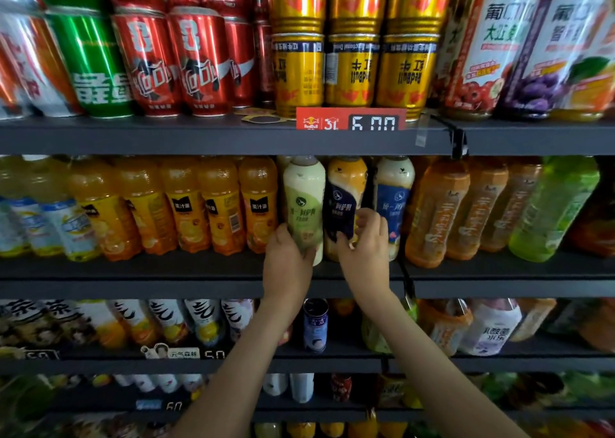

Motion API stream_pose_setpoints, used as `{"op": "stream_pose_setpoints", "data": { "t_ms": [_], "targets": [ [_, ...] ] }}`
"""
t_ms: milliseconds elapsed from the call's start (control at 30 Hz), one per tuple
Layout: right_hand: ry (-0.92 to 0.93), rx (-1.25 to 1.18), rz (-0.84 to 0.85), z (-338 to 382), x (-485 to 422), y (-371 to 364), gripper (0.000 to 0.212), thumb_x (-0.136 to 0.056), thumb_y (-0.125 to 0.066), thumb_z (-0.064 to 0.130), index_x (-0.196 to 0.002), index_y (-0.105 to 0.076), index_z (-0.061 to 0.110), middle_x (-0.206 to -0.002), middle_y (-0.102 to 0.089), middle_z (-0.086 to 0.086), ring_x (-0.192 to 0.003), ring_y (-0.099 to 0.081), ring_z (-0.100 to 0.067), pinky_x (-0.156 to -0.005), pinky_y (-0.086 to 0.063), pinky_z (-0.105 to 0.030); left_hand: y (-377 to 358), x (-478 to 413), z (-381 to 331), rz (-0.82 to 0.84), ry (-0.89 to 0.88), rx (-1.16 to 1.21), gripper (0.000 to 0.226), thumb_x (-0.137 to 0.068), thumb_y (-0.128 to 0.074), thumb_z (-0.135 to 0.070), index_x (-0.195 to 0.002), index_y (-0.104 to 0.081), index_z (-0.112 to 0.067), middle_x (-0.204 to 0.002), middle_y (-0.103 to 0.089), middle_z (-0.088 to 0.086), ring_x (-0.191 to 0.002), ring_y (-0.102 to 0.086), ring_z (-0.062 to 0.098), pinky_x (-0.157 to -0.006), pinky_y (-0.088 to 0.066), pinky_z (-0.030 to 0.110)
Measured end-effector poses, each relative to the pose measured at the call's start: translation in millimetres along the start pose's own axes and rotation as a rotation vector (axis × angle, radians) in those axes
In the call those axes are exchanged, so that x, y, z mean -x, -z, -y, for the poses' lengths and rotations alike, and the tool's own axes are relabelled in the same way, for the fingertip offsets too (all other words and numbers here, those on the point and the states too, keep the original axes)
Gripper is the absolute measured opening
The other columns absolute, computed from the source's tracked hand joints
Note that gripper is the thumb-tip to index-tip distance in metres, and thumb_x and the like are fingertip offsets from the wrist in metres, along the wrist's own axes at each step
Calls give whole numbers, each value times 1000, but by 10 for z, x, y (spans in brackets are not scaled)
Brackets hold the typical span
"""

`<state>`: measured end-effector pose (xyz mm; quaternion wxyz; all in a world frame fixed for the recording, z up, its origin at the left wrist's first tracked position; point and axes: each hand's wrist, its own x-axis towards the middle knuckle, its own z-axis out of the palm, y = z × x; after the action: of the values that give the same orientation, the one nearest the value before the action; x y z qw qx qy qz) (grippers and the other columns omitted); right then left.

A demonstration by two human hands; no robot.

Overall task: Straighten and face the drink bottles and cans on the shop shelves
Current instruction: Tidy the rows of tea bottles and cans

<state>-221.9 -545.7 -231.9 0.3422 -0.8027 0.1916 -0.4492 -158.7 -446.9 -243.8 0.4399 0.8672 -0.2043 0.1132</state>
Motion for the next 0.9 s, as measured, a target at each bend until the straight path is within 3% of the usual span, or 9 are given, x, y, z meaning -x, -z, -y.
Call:
{"op": "stream_pose_setpoints", "data": {
  "t_ms": [100, 267, 400, 533, 600, 800, 900],
  "targets": [
    [-4, 14, -88, -84, -19, 106, 42, -83, -67, 3, -120, -47, 3, -109, -45, -4, -102, -50, -20, -86, -47, -31, -64, -17, -32, -58, -6, -67, 55, -85, -69, -28, -125, -42, -1, -123, -48, 17, -111, -51, 33, -80, -47, 37],
    [-32, 16, -215, -186, -61, 238, 56, -80, -66, -1, -129, -40, -4, -123, -44, -19, -115, -40, -24, -92, -36, -21, -102, -37, -152, -131, 44, -134, 51, -85, -68, -22, -122, -40, 0, -123, -42, 18, -112, -46, 33, -79, -46, 37],
    [-73, -23, -156, -264, -133, 259, 65, -83, -65, 2, -138, -31, -3, -134, -40, -20, -124, -43, -31, -100, -45, -38, -178, 65, -282, -189, -112, 4, 45, -86, -68, -24, -119, -47, -1, -115, -49, 15, -103, -53, 28, -77, -46, 29],
    [-220, -65, -9, -318, -254, 278, 74, -89, -62, 13, -147, -18, 1, -143, -38, -18, -131, -39, -31, -102, -39, -35, -275, -23, -448, -49, -110, 122, 60, -88, -64, -36, -134, -41, -6, -126, -55, 10, -115, -53, 24, -91, -48, 32],
    [-237, -29, -4, -350, -285, 297, 72, -89, -63, 16, -145, -22, 0, -138, -41, -19, -127, -43, -32, -98, -40, -35, -331, -85, -509, 16, -55, 147, 68, -87, -65, -38, -139, -35, -7, -129, -55, 10, -117, -53, 25, -93, -48, 38],
    [-165, 150, -37, -341, -261, 351, 52, -81, -72, 26, -117, -49, -3, -113, -47, -18, -105, -48, -33, -80, -41, -33, -436, -134, -612, 11, 11, 20, 57, -85, -66, -36, -126, -44, -4, -116, -57, 16, -102, -59, 33, -79, -51, 39],
    [-149, 135, -69, -351, -183, 411, 51, -79, -74, 29, -113, -52, -1, -107, -50, -15, -101, -49, -30, -81, -42, -34, -408, -103, -585, -15, -8, 26, 52, -82, -69, -38, -117, -51, -2, -108, -60, 16, -95, -61, 32, -69, -45, 31]
  ]
}}
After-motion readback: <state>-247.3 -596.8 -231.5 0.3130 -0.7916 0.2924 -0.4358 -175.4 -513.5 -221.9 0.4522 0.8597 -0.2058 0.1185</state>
